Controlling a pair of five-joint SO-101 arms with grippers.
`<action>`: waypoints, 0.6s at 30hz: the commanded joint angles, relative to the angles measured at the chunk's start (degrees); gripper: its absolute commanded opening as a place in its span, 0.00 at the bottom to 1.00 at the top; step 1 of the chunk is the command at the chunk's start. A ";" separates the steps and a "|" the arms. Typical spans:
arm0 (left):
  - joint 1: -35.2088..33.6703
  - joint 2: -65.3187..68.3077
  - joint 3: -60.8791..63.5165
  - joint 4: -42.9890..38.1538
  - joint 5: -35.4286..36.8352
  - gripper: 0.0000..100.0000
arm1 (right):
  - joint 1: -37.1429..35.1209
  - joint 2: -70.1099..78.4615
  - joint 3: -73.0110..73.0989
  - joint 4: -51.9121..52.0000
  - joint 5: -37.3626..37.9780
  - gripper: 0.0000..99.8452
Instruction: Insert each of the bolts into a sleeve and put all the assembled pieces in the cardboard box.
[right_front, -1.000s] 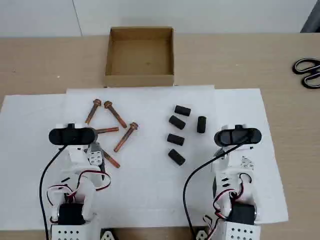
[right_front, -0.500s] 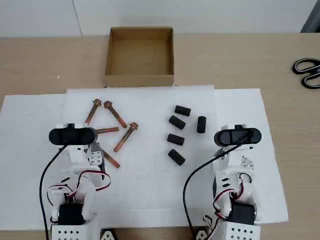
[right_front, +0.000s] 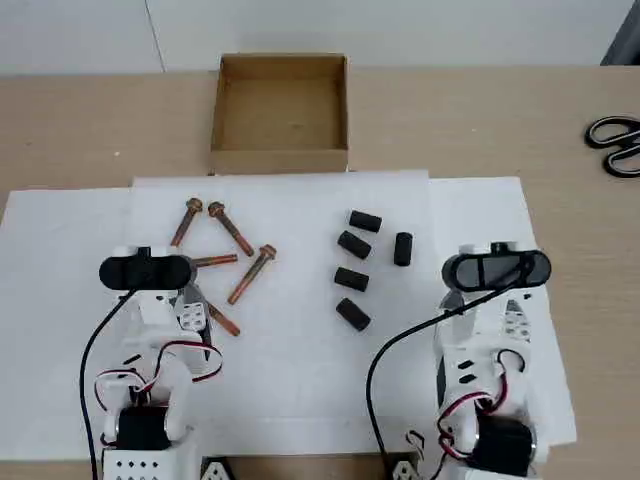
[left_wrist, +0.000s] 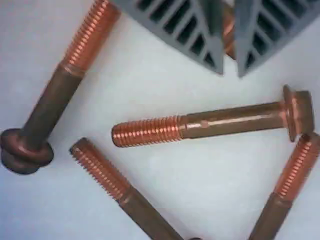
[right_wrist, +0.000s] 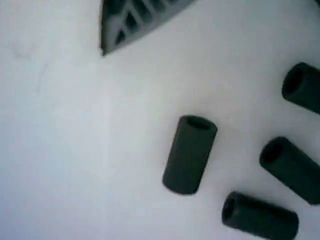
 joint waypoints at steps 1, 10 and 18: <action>0.26 -1.14 -1.01 0.09 0.26 0.01 | 2.07 9.19 -9.14 0.40 0.53 0.16; 0.53 -1.14 -1.01 0.00 0.18 0.01 | 5.05 45.23 -40.88 10.86 -5.27 0.16; 2.02 -0.88 -5.23 0.18 0.18 0.01 | 4.97 63.60 -57.23 24.13 -6.07 0.16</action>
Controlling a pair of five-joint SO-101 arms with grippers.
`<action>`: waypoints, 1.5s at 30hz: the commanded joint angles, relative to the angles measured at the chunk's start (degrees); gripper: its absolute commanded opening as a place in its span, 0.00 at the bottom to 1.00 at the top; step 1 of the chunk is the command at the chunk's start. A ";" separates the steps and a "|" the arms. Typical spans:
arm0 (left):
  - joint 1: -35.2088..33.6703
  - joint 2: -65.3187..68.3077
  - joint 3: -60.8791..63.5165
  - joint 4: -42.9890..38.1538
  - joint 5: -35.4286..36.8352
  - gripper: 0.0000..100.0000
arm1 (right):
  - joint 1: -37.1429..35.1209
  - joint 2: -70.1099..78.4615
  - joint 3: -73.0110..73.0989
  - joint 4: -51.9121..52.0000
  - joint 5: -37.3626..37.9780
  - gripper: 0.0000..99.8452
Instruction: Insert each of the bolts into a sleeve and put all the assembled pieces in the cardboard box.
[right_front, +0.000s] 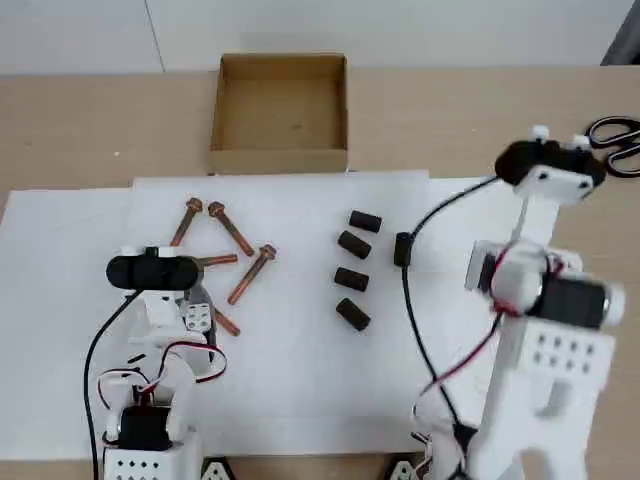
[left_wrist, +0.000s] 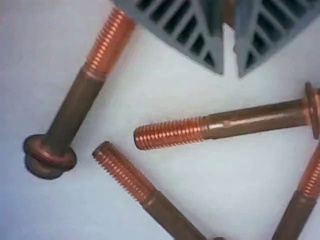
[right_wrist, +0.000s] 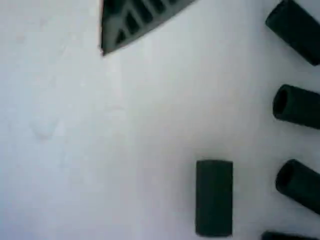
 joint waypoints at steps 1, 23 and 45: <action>0.18 -0.79 -5.85 1.05 0.09 0.01 | 0.31 5.93 -6.68 5.14 -0.26 0.16; -4.40 7.56 -21.67 10.20 -9.23 0.01 | -10.33 23.08 -9.23 7.34 5.80 0.16; -2.20 78.24 -91.03 44.57 -6.42 0.01 | -14.81 23.69 -9.14 0.75 5.36 0.16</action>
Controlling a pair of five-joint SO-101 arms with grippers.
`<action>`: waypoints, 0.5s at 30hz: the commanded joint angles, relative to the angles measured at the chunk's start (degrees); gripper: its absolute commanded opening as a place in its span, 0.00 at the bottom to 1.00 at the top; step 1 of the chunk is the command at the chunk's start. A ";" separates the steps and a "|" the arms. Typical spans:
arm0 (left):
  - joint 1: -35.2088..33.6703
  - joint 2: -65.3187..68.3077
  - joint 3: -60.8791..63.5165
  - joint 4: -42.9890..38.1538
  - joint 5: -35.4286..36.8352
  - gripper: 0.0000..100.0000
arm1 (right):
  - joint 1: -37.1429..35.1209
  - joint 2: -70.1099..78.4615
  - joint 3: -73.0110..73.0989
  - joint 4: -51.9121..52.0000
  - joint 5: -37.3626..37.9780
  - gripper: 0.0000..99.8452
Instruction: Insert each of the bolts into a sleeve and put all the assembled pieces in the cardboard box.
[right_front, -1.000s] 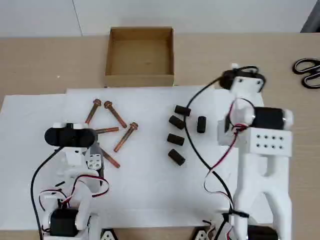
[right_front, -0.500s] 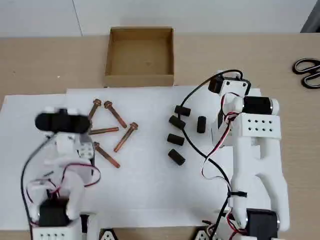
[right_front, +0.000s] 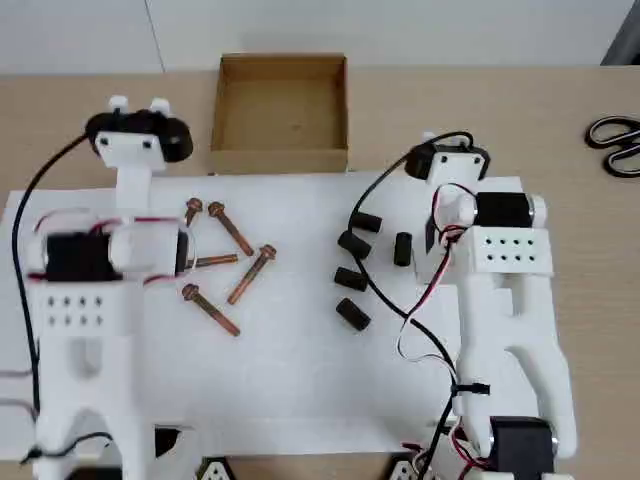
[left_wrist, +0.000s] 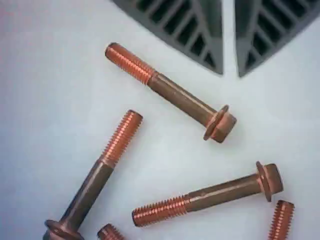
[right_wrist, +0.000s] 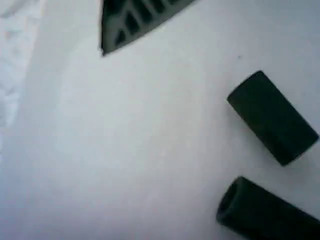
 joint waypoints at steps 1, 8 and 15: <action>0.44 2.73 -4.79 -0.44 -0.79 0.01 | -1.89 0.22 -2.29 -2.77 0.00 0.16; 0.18 9.85 -4.70 -0.79 -1.58 0.01 | -4.18 7.16 -2.46 -7.34 -1.41 0.16; 0.53 13.19 -4.79 -3.52 -1.76 0.01 | -4.18 16.40 -10.99 -8.92 -1.41 0.16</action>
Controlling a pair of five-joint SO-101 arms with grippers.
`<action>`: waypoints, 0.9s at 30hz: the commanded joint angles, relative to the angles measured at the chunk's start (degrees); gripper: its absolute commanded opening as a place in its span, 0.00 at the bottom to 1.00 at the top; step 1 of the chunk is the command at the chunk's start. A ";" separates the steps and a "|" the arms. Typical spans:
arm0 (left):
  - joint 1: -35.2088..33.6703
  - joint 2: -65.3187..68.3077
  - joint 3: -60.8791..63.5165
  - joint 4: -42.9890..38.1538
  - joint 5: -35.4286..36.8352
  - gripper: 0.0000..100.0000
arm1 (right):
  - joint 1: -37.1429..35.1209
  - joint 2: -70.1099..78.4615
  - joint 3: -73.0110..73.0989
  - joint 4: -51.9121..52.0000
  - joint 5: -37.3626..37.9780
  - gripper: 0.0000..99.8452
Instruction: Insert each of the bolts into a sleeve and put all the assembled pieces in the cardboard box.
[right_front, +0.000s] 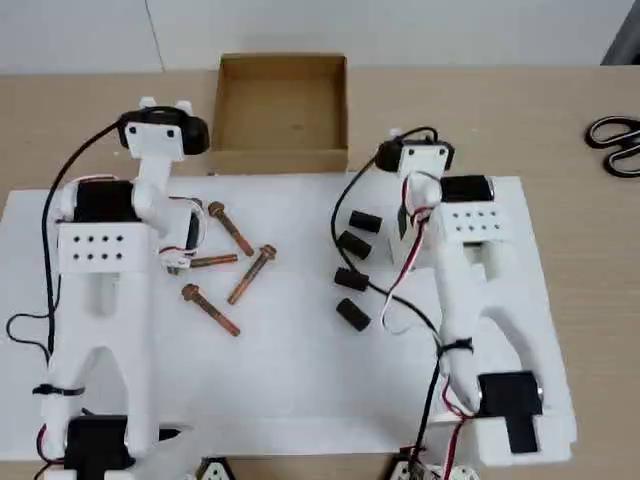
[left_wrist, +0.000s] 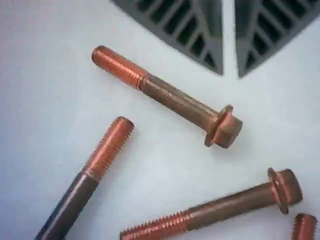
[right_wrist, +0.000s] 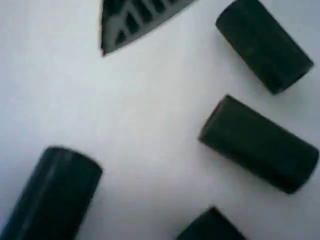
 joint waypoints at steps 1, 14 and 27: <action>0.53 0.26 -2.33 -3.08 -0.18 0.02 | -0.22 3.47 -6.42 -1.80 -0.53 0.17; 0.53 0.35 -2.24 -5.27 0.62 0.08 | -0.40 19.74 -20.66 -1.36 -0.44 0.22; 0.62 0.35 -2.24 -5.10 0.70 0.08 | -0.57 25.54 -21.01 -5.14 -0.44 0.22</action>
